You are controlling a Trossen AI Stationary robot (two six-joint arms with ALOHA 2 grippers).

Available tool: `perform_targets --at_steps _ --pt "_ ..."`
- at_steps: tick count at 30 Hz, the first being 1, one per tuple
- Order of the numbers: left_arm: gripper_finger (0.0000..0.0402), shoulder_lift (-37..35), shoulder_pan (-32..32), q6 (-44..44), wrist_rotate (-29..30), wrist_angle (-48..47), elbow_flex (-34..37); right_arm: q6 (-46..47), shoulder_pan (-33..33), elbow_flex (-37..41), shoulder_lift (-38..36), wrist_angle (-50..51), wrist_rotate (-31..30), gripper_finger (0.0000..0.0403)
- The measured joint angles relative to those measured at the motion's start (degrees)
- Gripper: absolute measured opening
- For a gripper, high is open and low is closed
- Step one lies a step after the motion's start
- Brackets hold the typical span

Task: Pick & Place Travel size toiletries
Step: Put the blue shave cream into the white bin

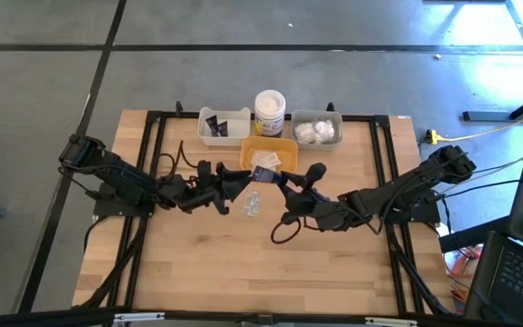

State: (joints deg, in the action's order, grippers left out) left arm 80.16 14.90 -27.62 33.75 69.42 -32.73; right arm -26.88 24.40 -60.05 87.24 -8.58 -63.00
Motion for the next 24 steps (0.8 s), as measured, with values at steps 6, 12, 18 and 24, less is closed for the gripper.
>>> perform_targets --at_steps 6,12,18,24 --pt "0.0145 0.00 -0.02 2.13 1.36 0.09 -1.02 -0.63 -1.31 0.00 0.00 -1.29 1.14 0.0133" --pt "0.0145 -0.02 -0.02 5.77 1.49 -2.00 -4.07 -0.61 -1.96 0.00 0.00 -1.29 2.48 0.0138" --pt "0.0145 -0.02 -0.02 5.84 3.38 -5.61 -4.79 -0.85 -1.97 0.00 0.00 -1.68 2.32 0.0132" --pt "0.0141 -0.02 -0.02 5.89 3.77 -5.42 -4.79 -2.71 -1.97 -0.01 0.00 -1.68 -1.14 0.0141"
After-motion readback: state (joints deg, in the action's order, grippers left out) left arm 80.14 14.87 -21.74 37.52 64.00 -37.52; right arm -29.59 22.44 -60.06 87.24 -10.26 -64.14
